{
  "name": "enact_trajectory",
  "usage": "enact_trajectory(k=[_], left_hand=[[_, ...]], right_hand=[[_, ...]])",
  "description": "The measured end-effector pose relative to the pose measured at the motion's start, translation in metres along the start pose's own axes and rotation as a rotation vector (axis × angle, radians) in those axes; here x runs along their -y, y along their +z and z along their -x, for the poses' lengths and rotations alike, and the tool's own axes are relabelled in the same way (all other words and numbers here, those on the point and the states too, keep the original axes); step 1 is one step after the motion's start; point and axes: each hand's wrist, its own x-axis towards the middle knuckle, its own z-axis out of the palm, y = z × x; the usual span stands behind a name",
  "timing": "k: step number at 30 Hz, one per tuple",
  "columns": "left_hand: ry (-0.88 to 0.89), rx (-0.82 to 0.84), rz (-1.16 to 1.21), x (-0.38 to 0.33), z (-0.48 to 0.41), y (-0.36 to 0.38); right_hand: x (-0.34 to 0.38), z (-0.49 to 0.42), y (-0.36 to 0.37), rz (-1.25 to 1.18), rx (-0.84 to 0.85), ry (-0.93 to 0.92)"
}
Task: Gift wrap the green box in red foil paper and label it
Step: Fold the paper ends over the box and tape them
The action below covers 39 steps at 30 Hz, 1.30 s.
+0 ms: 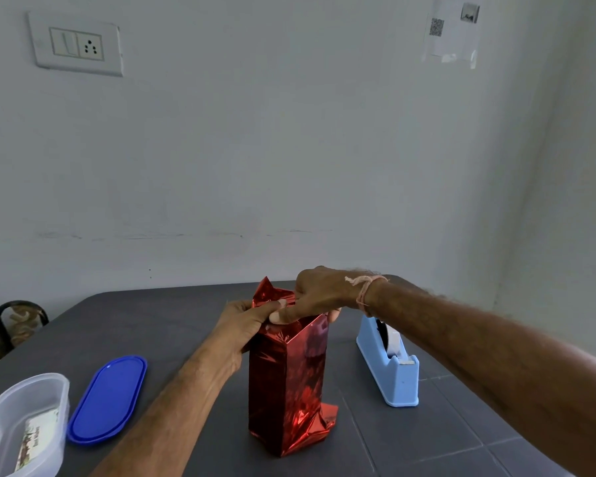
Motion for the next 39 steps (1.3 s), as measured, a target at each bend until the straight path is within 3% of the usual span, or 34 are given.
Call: enact_trajectory(k=[4,7,12,16,19,23,28,33,39], left_hand=[[-0.001,0.004,-0.008,0.001,-0.002,-0.001],[0.0,0.022,-0.025,0.002,-0.003,-0.005],[-0.016,0.108,-0.11,-0.001,-0.011,-0.012],[0.032,0.203,-0.254,-0.009,-0.019,-0.015],[0.055,0.28,-0.362,-0.019,-0.02,-0.018],[0.063,0.4,-0.481,-0.03,-0.02,-0.019],[0.132,0.378,-0.536,-0.034,-0.018,-0.015],[0.184,0.385,-0.49,-0.032,-0.012,-0.013],[0.219,0.391,-0.432,-0.027,-0.011,-0.013]], right_hand=[[-0.004,-0.001,0.002,-0.03,-0.022,-0.008],[-0.013,0.008,-0.002,-0.188,-0.054,-0.083],[-0.046,0.02,0.021,-0.324,-0.452,-0.132],[-0.059,0.029,0.053,-0.903,-0.245,-0.102],[-0.052,0.035,0.059,-1.058,-0.226,-0.129],[-0.042,0.04,0.064,-1.069,-0.253,-0.098],[-0.043,0.037,0.061,-1.095,-0.319,-0.128],[-0.034,0.024,0.035,-0.915,-0.417,-0.258],[-0.021,0.004,0.023,-0.707,-0.452,-0.25]])
